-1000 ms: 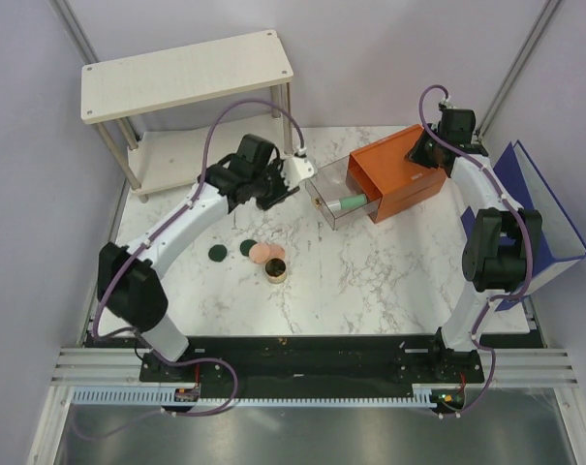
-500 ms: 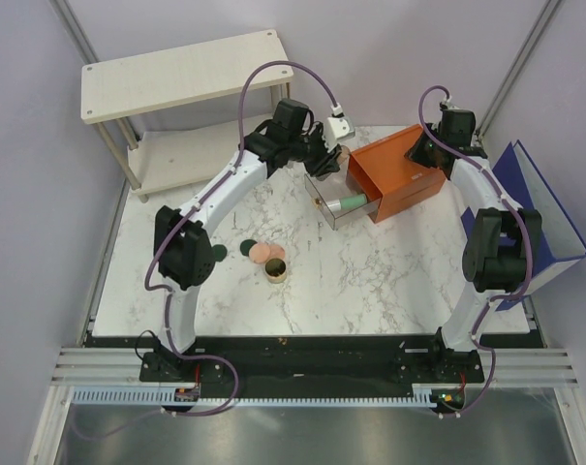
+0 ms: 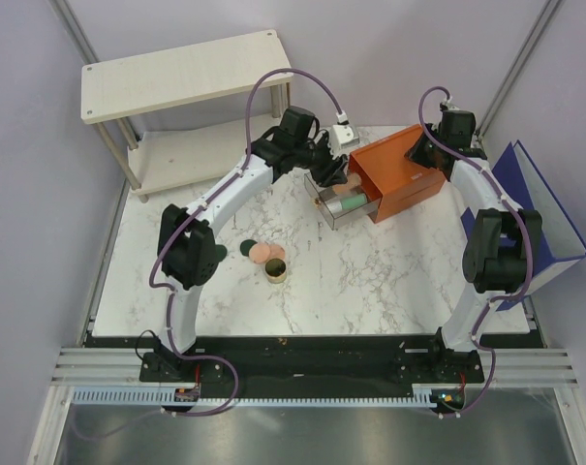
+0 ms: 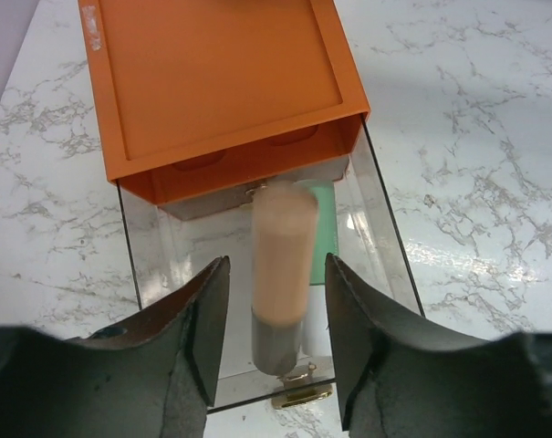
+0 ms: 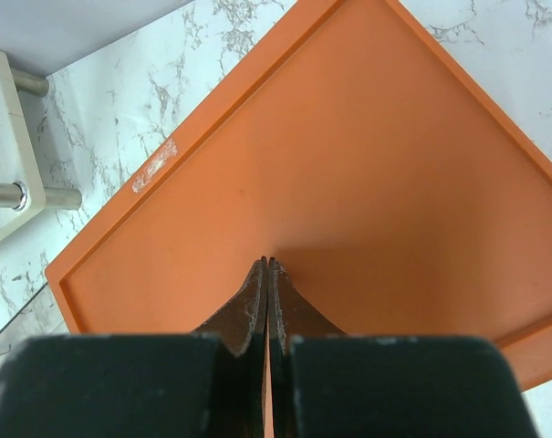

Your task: Organize the makeup

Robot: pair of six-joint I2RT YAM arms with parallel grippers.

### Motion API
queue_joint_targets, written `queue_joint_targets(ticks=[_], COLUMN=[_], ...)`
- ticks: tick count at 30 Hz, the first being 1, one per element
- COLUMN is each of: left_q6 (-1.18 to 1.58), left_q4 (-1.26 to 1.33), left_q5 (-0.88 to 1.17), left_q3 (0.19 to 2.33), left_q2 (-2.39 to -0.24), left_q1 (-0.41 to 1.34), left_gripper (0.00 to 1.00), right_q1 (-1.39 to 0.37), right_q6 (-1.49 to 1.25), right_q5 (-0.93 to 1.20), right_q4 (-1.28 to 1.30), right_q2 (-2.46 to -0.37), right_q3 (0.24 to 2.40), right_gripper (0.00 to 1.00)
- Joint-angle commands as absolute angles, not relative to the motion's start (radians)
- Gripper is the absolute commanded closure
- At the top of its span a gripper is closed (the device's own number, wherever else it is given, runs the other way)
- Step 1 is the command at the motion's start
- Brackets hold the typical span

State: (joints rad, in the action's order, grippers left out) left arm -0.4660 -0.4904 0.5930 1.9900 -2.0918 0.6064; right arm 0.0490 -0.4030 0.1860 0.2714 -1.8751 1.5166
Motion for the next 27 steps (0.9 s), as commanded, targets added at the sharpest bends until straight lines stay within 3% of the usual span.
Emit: queue_joint_targets(ticks=[1, 6, 15, 27], left_q6=[-0.445, -0.443, -0.459, -0.634], left_q4=[-0.442, -0.442, -0.442, -0.394], left_q5=[0.597, 0.598, 0.479, 0.46], left_q3=[1.977, 1.971, 2.019, 1.387], left_q2=[-2.091, -2.098, -2.011, -1.712], left_q1=[0.614, 0.615, 0.606, 0.558], left_gripper=[0.45, 0.39, 0.37, 0.27], right_q1=[0.054, 0.055, 0.055, 0.055], right_q6=[-0.377, -0.376, -0.373, -0.368], right_q5=[0.117, 0.114, 0.118, 0.12], right_q4=[0.499, 0.497, 0.497, 0.495], right_q2=[-1.959, -1.954, -1.957, -1.953], right_q3=[1.433, 1.43, 1.427, 1.42], right_gripper=[1.0, 1.0, 1.0, 1.0])
